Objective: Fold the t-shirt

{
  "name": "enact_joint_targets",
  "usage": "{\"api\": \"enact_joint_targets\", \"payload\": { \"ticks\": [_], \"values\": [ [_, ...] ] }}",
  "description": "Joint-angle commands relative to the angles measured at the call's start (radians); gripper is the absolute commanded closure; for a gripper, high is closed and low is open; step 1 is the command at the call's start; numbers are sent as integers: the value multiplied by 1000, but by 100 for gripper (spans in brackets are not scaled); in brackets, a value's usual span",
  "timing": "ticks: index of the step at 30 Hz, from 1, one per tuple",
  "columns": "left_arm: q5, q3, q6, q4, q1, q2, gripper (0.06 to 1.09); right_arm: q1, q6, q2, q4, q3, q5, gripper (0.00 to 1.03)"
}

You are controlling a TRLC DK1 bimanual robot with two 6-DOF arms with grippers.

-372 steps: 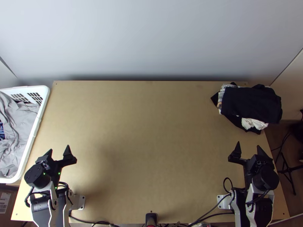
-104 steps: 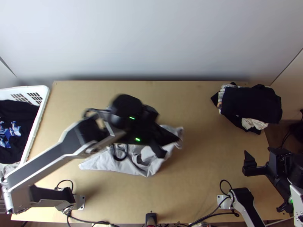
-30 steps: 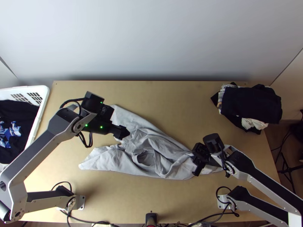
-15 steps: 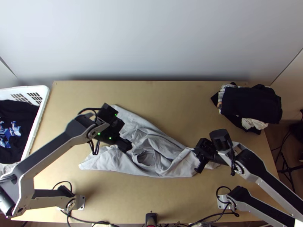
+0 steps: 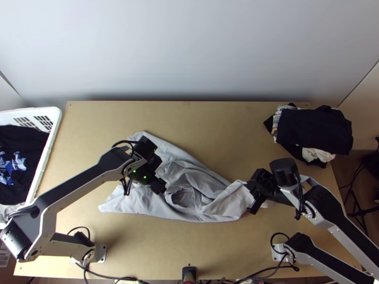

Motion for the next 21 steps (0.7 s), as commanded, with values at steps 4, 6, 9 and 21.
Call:
{"api": "enact_joint_targets", "payload": {
  "ticks": [4, 6, 9, 21],
  "values": [
    [-10, -5, 21, 89, -12, 75, 81, -10, 10, -29, -48, 30, 4, 100],
    [-9, -4, 24, 97, -11, 80, 90, -13, 10, -35, -53, 30, 6, 100],
    [-5, -4, 37, 97, -12, 78, 101, -16, 10, -38, -59, 37, 9, 100],
    [-9, 156, 32, 34, 78, -85, 105, -73, -16, -18, -63, 168, 38, 100]
  ]
}}
